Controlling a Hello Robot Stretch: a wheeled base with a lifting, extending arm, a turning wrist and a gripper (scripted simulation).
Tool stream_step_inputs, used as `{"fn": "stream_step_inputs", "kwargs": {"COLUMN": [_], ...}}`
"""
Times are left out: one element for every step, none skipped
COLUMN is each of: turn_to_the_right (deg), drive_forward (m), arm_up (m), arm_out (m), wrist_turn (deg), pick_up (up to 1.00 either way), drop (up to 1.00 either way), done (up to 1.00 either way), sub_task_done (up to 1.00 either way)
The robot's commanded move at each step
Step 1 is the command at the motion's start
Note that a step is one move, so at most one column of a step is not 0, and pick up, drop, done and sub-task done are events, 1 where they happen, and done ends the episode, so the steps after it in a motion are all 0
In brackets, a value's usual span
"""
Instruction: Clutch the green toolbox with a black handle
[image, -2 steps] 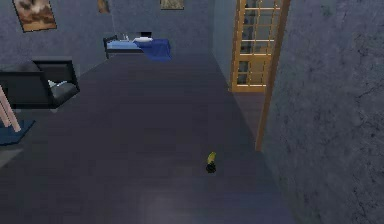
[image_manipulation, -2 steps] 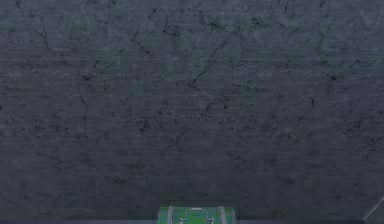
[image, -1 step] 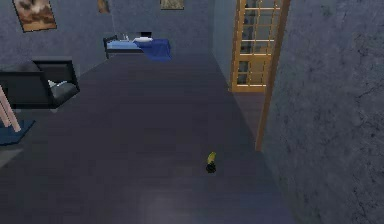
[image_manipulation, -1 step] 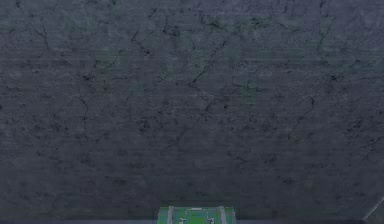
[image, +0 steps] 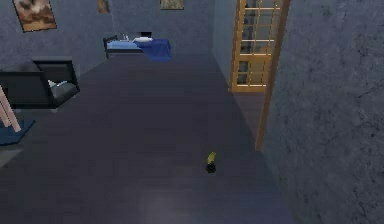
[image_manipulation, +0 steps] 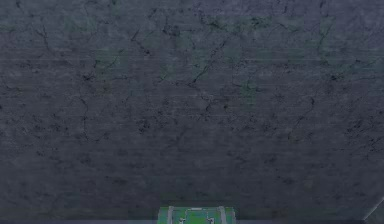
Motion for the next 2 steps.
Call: {"fn": "stream_step_inputs", "kwargs": {"turn_to_the_right": [0.0, 0.0], "drive_forward": [0.0, 0.0], "arm_up": [0.0, -0.3], "arm_out": [0.0, 0.0], "wrist_turn": [39.0, 0.0], "pick_up": [0.0, 0.0], "drop": [0.0, 0.0], "done": [0.0, 0.0], "sub_task_done": [0.0, 0.0]}}
